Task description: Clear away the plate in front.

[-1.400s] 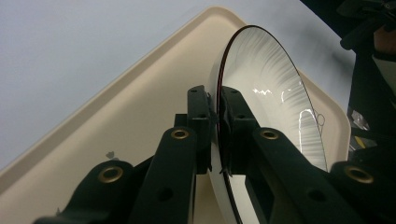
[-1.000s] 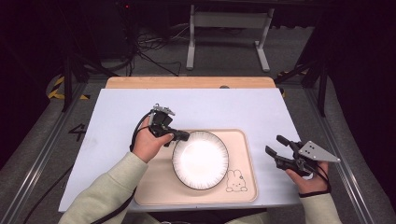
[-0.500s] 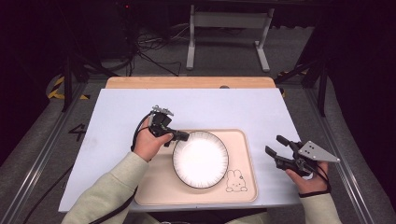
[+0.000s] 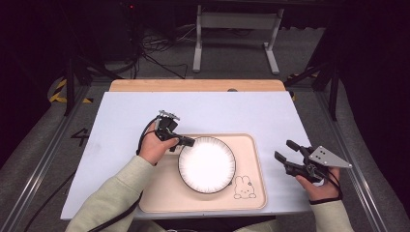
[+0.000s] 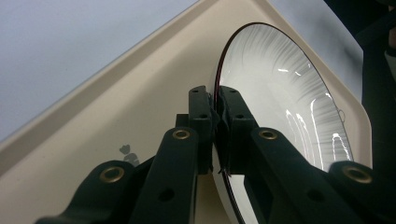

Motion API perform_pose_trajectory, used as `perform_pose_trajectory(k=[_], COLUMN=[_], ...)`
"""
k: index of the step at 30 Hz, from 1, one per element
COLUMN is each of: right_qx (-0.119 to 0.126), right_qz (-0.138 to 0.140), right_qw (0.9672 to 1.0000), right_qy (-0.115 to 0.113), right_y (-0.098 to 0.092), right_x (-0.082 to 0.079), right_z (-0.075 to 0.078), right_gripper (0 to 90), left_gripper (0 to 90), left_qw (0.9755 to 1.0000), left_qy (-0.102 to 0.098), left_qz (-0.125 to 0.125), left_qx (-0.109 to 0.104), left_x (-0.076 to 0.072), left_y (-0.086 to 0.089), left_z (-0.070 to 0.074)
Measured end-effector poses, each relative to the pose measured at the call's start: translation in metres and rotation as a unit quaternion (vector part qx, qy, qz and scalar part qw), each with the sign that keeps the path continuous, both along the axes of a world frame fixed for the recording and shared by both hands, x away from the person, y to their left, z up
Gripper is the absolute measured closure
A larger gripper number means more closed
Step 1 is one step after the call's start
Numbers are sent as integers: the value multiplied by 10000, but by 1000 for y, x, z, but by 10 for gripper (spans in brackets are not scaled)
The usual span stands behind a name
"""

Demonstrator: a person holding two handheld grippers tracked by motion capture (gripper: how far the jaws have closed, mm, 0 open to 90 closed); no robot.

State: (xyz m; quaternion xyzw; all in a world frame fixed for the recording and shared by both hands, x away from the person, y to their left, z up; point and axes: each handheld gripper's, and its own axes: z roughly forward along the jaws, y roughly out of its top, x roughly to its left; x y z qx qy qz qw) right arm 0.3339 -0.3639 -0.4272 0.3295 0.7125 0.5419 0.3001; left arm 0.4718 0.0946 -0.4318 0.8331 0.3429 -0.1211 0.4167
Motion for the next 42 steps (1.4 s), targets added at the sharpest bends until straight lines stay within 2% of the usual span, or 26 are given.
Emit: perform_pose_trajectory(k=[9,15,18,22,23,24,25,28,31,33,35,37,39,42], right_qx=[-9,0,3,-1,-1,2,5,-10,10,6,16,19,12,-26], right_qz=[34,67,102,155,155,184,197,210,274,287,307,310,310,298], right_qw=[10000,10000,9999,9999,9999,9998,9998,9998,9996,9996,9995,9995,9995,9995], right_qy=[2,-1,-1,-13,-13,-22,-11,-17,-37,-36,-16,-8,29,67], right_y=[2,4,6,9,9,11,11,13,15,16,17,18,18,18], right_x=[2,5,7,10,10,13,13,15,19,21,23,25,30,32], right_z=[0,0,0,1,1,1,1,2,3,4,6,6,7,9], right_gripper=[342,340,337,330,330,329,328,322,304,296,276,271,265,262], left_gripper=[857,861,861,809,809,738,714,682,634,565,458,427,369,300], left_qw=[9995,9992,9992,9996,9996,9996,9996,9994,9981,9966,9941,9933,9901,9875], left_qy=[85,227,178,131,55,-70,-150,-249,-572,-801,-1060,-1131,-1380,-1548], left_qz=[16,-2,0,37,78,116,143,139,135,188,232,230,253,303], left_qx=[313,323,369,256,257,229,198,186,180,92,28,28,-33,-61], left_x=[1,-3,-4,-5,-7,-10,-11,-15,-22,-27,-33,-35,-42,-46], left_y=[0,1,1,4,5,8,9,11,15,17,20,22,29,34], left_z=[-7,-11,-10,-7,-4,1,3,8,17,22,26,28,33,36])
